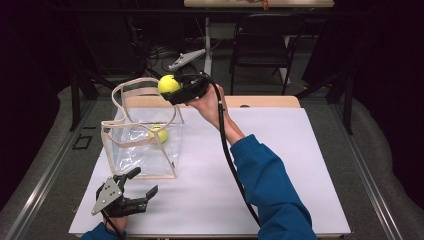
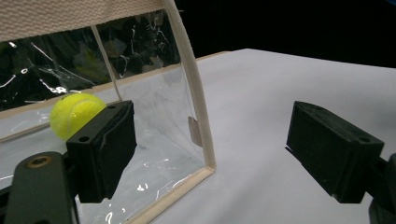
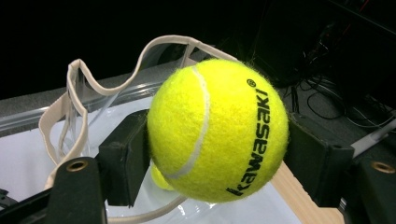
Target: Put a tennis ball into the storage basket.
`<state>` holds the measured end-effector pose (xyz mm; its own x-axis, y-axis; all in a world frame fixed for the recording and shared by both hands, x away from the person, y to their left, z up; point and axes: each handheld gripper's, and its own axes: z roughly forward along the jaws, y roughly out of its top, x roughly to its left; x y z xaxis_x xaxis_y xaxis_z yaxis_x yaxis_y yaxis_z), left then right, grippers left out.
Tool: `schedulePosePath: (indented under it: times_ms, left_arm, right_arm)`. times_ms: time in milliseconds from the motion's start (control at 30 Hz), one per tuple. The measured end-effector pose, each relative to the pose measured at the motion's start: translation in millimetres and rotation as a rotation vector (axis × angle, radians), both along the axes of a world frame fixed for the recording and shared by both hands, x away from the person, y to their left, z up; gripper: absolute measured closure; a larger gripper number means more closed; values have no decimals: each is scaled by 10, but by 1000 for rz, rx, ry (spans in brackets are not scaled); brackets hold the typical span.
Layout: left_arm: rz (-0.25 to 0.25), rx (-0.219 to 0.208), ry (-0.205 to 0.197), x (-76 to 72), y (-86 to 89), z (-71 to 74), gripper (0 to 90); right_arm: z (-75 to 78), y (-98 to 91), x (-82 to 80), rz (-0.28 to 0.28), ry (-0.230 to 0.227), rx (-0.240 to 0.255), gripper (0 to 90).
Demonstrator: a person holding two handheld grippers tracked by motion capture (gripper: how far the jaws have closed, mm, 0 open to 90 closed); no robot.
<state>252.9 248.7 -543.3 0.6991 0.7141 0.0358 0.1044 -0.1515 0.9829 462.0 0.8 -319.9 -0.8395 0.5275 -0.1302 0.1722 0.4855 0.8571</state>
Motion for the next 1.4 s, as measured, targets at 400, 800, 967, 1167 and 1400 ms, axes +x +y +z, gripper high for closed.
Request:
schedulePosePath:
  times_ms: [400,800,967,1167,1400]
  left_arm:
    - [-3,4,1,7,-9,3,159]
    - [-5,-4,1,7,5,8,159]
    - [-2,-7,-4,5,11,15,159]
    - [3,-12,-5,-2,28,19,159]
    - [2,-16,-5,-3,27,19,159]
  right_arm:
    - [56,34,-11,-9,-5,-14,275]
    - [101,146,-9,-1,-7,-20,274]
    - [97,195,-6,3,-4,-25,274]
    - [99,233,-4,11,-3,-21,274]
    - [96,245,0,9,0,-24,274]
